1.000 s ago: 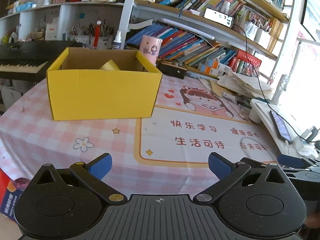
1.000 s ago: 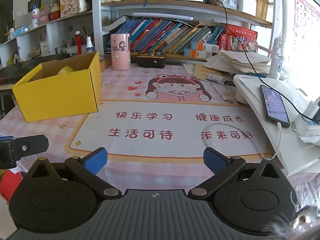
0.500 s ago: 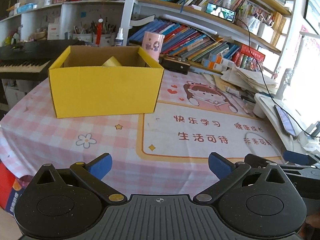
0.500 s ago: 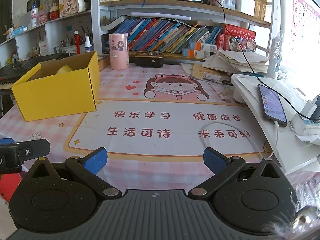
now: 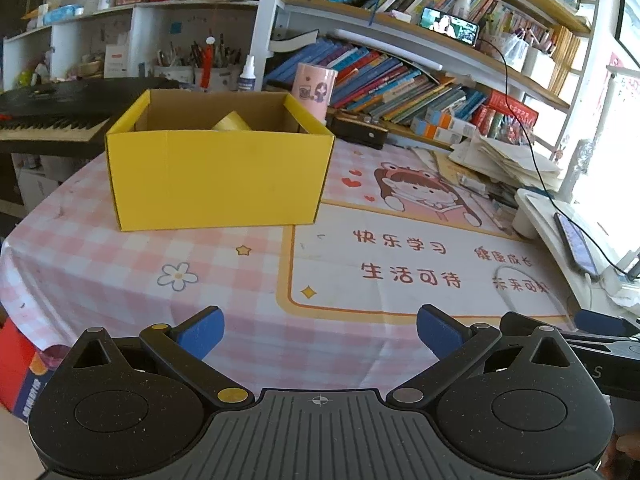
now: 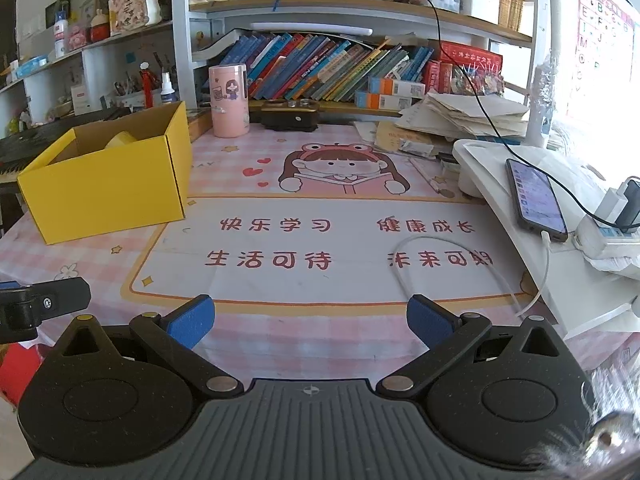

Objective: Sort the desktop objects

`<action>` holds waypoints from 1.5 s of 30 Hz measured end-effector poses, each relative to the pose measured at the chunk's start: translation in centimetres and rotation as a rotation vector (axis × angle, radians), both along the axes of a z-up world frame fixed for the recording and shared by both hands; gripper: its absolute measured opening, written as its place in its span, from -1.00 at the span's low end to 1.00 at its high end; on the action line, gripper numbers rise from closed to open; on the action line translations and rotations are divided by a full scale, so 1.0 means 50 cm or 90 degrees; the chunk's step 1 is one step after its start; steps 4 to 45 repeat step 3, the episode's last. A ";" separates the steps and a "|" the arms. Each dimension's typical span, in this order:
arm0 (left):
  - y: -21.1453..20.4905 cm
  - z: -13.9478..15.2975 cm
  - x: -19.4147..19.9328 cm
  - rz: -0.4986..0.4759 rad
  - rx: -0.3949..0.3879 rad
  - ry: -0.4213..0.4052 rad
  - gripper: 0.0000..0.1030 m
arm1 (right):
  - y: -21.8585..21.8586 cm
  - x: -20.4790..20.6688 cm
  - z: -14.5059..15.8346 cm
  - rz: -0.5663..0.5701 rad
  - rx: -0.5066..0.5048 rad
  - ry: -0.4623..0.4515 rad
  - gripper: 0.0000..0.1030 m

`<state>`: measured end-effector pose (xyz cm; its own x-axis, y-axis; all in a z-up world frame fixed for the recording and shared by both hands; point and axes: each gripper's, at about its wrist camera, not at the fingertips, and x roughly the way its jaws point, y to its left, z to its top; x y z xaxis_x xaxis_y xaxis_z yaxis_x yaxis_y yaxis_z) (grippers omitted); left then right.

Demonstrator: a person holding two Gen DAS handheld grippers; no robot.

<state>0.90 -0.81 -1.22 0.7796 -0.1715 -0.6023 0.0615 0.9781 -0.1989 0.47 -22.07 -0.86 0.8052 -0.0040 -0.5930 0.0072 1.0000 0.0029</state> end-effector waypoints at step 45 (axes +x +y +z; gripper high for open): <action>-0.001 0.003 -0.002 0.003 0.002 -0.003 1.00 | -0.002 -0.001 -0.001 -0.001 0.002 0.003 1.00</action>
